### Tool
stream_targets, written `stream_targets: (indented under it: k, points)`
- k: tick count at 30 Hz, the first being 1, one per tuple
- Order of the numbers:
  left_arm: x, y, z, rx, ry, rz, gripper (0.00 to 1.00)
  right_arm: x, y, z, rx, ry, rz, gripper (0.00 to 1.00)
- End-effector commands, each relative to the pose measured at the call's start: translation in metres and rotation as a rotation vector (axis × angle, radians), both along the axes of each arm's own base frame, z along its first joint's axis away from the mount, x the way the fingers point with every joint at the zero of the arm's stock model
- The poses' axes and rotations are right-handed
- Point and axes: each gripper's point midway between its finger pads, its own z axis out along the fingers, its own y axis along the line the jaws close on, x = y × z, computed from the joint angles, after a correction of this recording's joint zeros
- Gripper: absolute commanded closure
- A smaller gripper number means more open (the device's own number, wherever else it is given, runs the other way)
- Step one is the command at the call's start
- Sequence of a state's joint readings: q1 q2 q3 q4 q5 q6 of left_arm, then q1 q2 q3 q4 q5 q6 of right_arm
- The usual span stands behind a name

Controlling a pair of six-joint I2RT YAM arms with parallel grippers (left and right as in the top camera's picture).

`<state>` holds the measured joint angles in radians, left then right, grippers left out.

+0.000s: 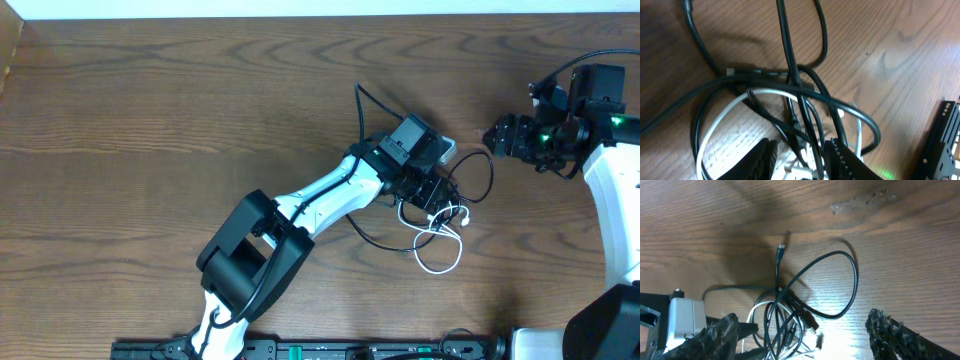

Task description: Untangle cables

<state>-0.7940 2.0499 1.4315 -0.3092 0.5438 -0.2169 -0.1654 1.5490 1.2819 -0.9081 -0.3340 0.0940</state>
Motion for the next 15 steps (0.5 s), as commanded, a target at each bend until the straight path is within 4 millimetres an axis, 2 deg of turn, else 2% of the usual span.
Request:
stream_targets:
  k: [1, 5, 9, 15]
  points:
    - [0.007, -0.002, -0.003, -0.003, -0.005, 0.013, 0.64, 0.002, -0.001, 0.006, 0.000, -0.020, 0.011, 0.22]
    - [0.000, -0.006, -0.001, -0.024, 0.014, -0.010, 0.63, 0.001, 0.000, 0.006, 0.001, -0.018, 0.011, 0.22]
    - [-0.004, -0.016, 0.013, -0.113, 0.040, -0.057, 0.62, 0.001, 0.000, 0.005, 0.001, -0.015, 0.011, 0.21]
    - [0.000, -0.011, -0.006, -0.036, 0.013, -0.019, 0.62, 0.001, 0.000, 0.005, 0.001, -0.016, 0.011, 0.21]
